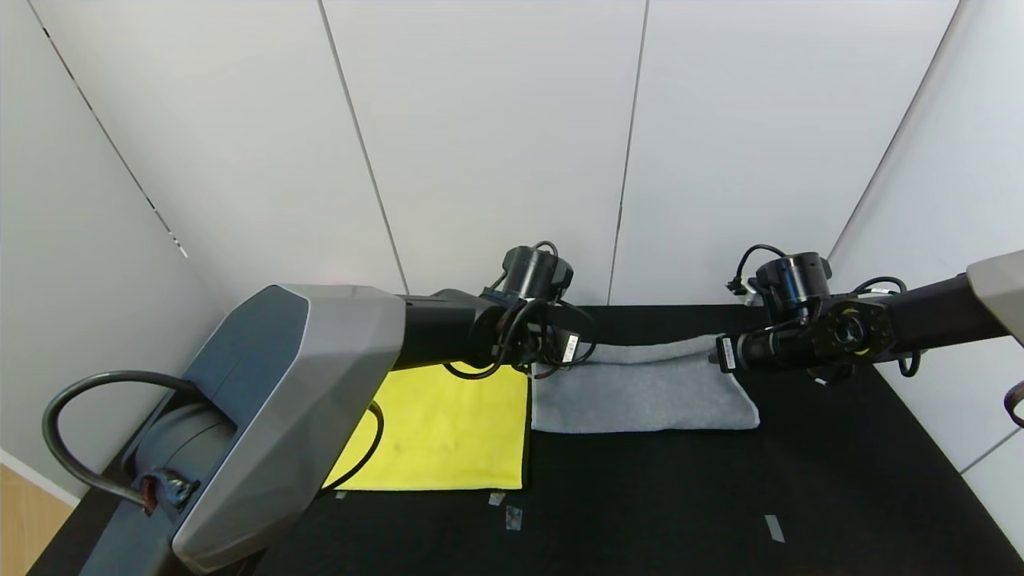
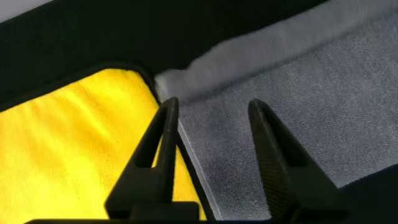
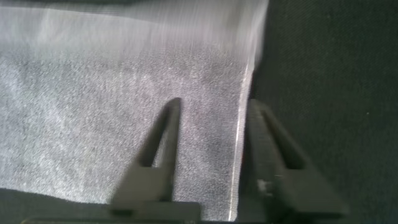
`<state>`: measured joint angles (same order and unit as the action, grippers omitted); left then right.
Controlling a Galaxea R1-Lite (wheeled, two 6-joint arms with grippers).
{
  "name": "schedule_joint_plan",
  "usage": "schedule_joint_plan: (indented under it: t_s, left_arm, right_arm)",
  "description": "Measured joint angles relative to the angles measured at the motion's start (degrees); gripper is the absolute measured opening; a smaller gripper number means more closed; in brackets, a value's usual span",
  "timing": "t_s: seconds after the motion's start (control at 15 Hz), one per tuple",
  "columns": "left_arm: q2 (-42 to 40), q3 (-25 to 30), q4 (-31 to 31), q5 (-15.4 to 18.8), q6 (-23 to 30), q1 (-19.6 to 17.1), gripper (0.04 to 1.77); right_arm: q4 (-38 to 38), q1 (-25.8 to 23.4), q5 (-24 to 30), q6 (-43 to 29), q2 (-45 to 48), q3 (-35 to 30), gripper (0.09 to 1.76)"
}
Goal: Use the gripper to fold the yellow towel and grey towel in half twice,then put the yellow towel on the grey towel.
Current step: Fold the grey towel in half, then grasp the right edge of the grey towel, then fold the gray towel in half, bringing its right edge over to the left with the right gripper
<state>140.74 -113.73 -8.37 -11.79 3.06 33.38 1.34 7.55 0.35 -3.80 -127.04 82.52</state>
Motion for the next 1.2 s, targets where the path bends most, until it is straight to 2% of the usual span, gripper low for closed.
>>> schedule_joint_plan:
  t_s: [0.27,0.47,0.6,0.93,1.2]
  left_arm:
    - [-0.1,0.0,0.0,-0.1,0.0,-0.1,1.21]
    - [-0.6,0.1,-1.0,-0.1,0.0,-0.5,1.37]
    - [-1.2,0.5,-3.2,-0.1,0.0,-0.7,1.45]
    - [-3.4,0.9,-9.1,-0.2,0.6,-1.3,1.57]
    - [-4.9,1.2,-12.8,-0.2,1.1,-1.9,1.63]
  right_arm:
    - [-0.1,-0.1,-0.1,0.0,0.2,-0.2,1.21]
    - [-0.5,-0.1,0.1,-0.1,1.2,-1.6,1.37]
    - [-1.2,0.0,0.2,0.0,2.4,-3.0,1.44]
    - [-10.4,0.2,0.2,-0.4,3.7,-2.5,1.57]
    - [-11.8,0.1,0.1,-0.8,2.8,-1.9,1.63]
